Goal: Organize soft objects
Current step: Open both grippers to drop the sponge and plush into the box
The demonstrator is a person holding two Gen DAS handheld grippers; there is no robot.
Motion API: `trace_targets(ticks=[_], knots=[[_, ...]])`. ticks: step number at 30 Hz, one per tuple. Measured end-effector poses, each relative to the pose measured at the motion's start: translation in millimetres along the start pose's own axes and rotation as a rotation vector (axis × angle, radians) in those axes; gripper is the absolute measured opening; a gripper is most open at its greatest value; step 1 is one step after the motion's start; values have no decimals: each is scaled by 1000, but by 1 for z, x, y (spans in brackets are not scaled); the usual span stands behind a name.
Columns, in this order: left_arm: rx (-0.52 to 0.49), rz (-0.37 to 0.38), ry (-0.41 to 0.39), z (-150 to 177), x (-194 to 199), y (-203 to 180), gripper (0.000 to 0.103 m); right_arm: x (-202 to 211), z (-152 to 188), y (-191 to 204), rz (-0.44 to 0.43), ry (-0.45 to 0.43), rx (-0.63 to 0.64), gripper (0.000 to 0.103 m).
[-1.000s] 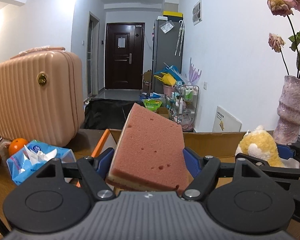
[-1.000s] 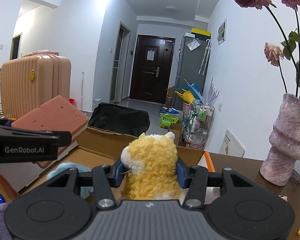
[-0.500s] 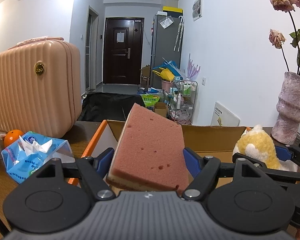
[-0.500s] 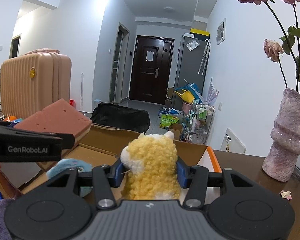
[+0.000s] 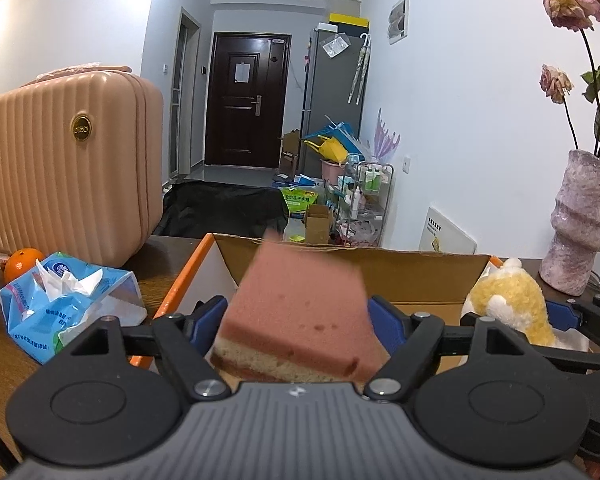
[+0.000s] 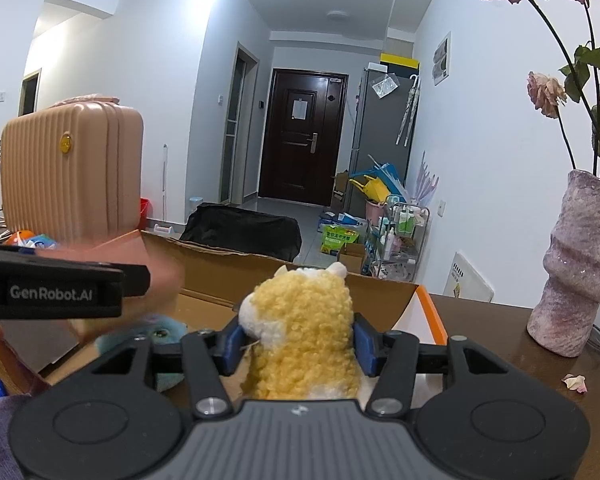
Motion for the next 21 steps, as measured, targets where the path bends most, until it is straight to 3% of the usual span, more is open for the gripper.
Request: trace_targets(ticks=[3, 7, 9, 21], knots=[[1, -5, -8, -1, 2, 0, 87, 2, 0, -2, 9, -11, -5, 69], [1, -25, -24, -1, 5, -1, 102, 5, 0, -4, 19, -26, -13, 92], [2, -39, -30, -2, 7, 0, 103, 5, 0, -4, 22, -28, -8, 97], [16, -45, -13, -1, 5, 2, 103, 5, 0, -3, 27, -29, -1, 99]])
Point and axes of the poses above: each gripper's, at about its wrist camera, not at the fingertips, and x roughly against the way its jaws point, y to its left, z to its underside, the point moved 7 cm from there along -x, roughly the way its jaws point, and after that the axes turned 6 degrees about y, right-handed, at the moved point
